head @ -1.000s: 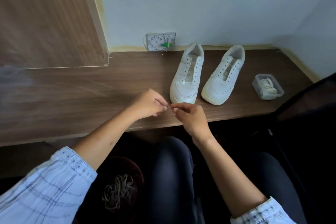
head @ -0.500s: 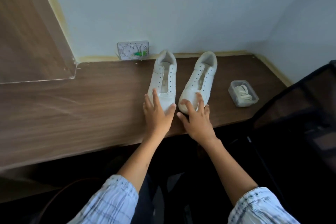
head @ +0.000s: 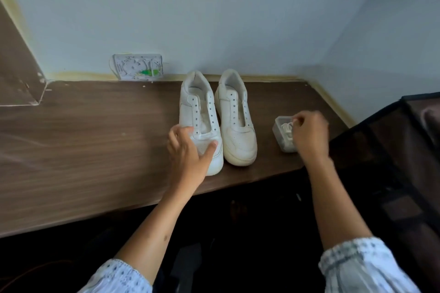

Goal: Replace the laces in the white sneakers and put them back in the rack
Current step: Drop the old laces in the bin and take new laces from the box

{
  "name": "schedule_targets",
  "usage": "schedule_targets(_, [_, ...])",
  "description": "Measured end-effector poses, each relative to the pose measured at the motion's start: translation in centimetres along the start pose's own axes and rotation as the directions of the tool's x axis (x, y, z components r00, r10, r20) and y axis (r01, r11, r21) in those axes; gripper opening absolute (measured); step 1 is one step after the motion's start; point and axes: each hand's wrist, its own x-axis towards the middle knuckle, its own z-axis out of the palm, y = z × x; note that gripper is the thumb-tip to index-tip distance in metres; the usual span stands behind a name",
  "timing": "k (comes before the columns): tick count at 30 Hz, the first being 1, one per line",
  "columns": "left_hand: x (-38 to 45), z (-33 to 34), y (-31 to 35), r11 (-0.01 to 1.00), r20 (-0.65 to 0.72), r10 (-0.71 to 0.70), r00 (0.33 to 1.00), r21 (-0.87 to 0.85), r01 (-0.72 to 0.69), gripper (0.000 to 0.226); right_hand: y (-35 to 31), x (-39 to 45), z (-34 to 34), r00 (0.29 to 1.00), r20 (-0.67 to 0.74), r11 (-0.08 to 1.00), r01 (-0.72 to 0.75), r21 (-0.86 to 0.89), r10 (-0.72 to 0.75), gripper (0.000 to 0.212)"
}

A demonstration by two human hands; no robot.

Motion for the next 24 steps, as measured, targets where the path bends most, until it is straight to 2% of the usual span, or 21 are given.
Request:
schedule_targets(2, [0.2,0.1,-0.1,1.000,-0.008,0.007,1.000,-0.004,-0.007,0.055,0.4,3.0,0.4,0.991,0.065,0.975,-0.103,-0.196,0.118,0.021])
schedule_targets(5, [0.6,0.2,-0.1,1.000,-0.012,-0.014,1.000,-0.007,0.014,0.051,0.3,5.1,1.7,0.963,0.179,0.904,-0.110,-0.413,0.199,0.039])
schedule_targets(7, [0.8,0.3,0.0,1.000,-0.017,-0.021,1.000,-0.008,0.021,0.049,0.5,5.6,2.9,0.954,0.215,0.870,-0.079,-0.487,0.207,0.047])
schedule_targets(9, [1.0,0.3,0.1,1.000,-0.024,-0.023,0.999,-0.012,0.023,0.048,0.7,5.7,4.0,0.949,0.236,0.842,-0.055,-0.536,0.212,0.046])
schedule_targets(12, [1.3,0.3,-0.1,1.000,-0.030,-0.023,0.999,-0.006,0.023,0.045,1.3,6.1,5.1,0.938,0.239,0.835,-0.084,-0.544,0.250,0.049])
schedule_targets(14, [1.5,0.2,-0.2,1.000,-0.036,-0.020,0.999,-0.011,0.020,0.043,1.8,6.6,5.3,0.930,0.236,0.857,-0.133,-0.498,0.281,0.053])
schedule_targets(17, [1.8,0.3,-0.2,1.000,-0.041,-0.011,0.999,-0.019,0.011,0.041,2.8,7.6,5.3,0.886,0.241,0.890,-0.305,-0.339,0.396,0.067])
schedule_targets(21, [1.7,0.3,0.1,0.999,-0.044,-0.029,0.999,-0.035,0.028,0.040,2.9,8.8,4.3,0.809,0.255,0.844,-0.531,-0.068,0.530,0.086])
schedule_targets(22, [1.7,0.3,0.1,0.999,-0.045,-0.025,0.999,-0.029,0.024,0.040,3.1,8.9,4.2,0.804,0.238,0.827,-0.562,0.002,0.545,0.082])
schedule_targets(24, [1.7,0.4,0.1,0.999,-0.048,-0.024,0.999,-0.028,0.022,0.040,3.4,8.9,3.4,0.848,0.214,0.842,-0.519,0.147,0.485,0.059])
